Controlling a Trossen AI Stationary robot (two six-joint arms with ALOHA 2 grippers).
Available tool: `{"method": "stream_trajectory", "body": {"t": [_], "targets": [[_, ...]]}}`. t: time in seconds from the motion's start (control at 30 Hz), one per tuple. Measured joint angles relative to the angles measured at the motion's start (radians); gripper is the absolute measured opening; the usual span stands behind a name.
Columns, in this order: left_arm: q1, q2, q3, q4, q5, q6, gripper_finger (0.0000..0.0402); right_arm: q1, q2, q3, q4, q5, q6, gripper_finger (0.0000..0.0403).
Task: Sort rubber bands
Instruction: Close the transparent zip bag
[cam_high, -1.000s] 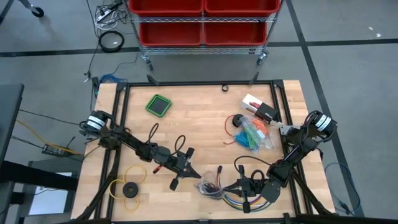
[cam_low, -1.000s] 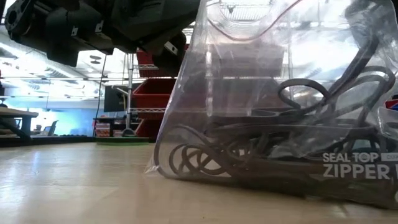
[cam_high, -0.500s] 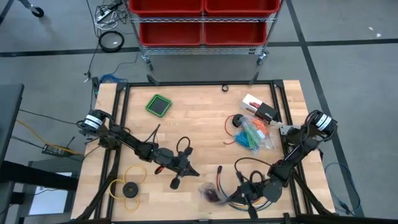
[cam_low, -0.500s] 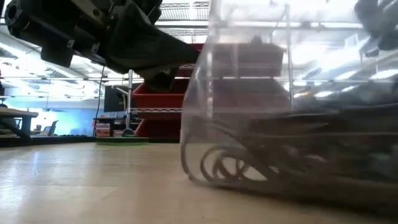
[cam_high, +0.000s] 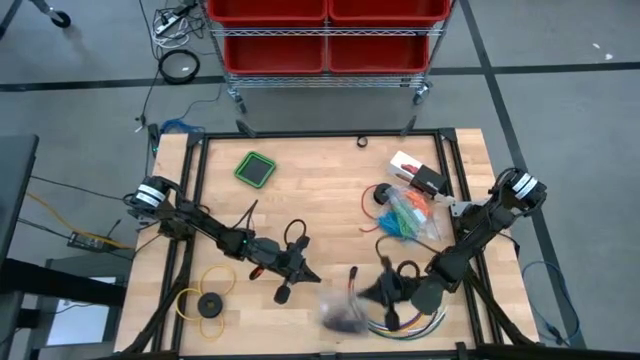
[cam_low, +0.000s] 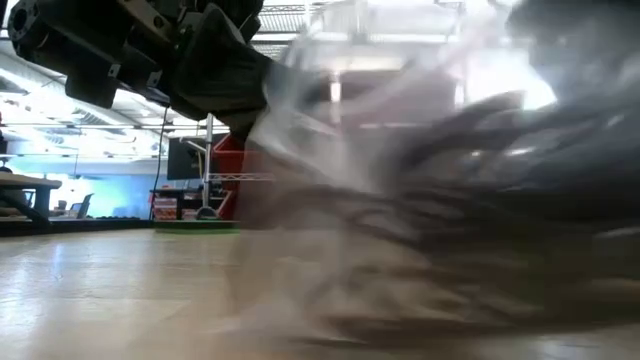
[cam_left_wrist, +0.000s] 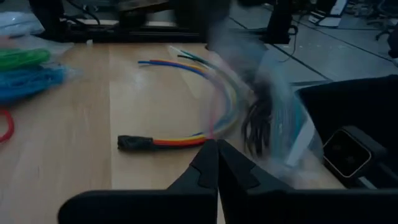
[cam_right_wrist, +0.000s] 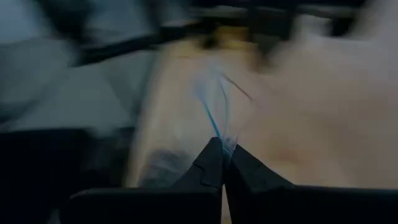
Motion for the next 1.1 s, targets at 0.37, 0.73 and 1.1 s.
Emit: {"method": "stream_trajectory", "body": {"t": [0.37,0.73,1.1], "targets": [[0.000,0.000,0.000,-0.005,0.023,-0.030,0.0046,-0.015,-0.001,0.000,0.143,-0.173,-0.079,0.0000],[0.000,0.000,0.000,-0.098,-0.016,-0.053,0.0131,-0.011,-0.006,-0.001,-0.319,-0.017,0.349,0.0000],[0.000,0.000,0.000,-0.237,-0.060,-0.068,0.0133,0.016,-0.006,-0.001,-0.170,0.016,0.235,0.0004]]}}
